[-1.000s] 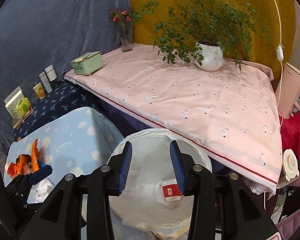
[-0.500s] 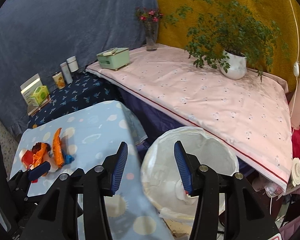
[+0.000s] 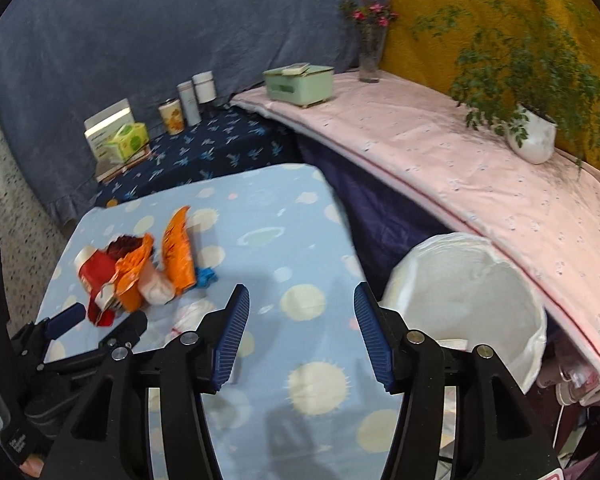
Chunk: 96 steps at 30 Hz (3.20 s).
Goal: Collect trash
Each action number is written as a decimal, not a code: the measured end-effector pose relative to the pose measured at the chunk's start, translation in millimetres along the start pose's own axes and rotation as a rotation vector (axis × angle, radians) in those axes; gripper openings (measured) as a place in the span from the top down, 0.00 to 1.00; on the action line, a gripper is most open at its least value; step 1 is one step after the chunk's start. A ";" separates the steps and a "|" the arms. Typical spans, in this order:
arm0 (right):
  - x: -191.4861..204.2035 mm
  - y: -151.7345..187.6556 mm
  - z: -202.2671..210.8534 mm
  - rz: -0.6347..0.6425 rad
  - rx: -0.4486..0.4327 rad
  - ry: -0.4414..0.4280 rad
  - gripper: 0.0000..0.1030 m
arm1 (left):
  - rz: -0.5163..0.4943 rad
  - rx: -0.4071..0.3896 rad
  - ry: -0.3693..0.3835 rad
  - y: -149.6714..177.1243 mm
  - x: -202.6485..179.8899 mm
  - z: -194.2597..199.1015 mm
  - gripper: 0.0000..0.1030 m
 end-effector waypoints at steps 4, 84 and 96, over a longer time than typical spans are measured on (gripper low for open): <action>26.9 17.3 -16.4 0.023 0.038 -0.029 0.46 | 0.028 0.010 -0.044 9.6 34.2 -1.3 0.14; -87.7 -82.2 77.8 -0.169 -0.234 -0.018 0.96 | -0.097 -0.128 0.443 -110.3 -163.6 76.2 0.94; -176.6 -59.5 78.2 -0.274 -0.212 0.072 0.96 | -0.187 -0.066 0.528 -87.2 -247.7 72.6 0.94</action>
Point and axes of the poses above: each gripper's, at about its wrist camera, not at the fingertips, and z roughly against the way its jaws point, x to its left, y to its underside, the point moved 10 cm from there along -z, roughly the way its jaws point, and after that the axes turned 5 degrees about -x, right-handed, at the moved point
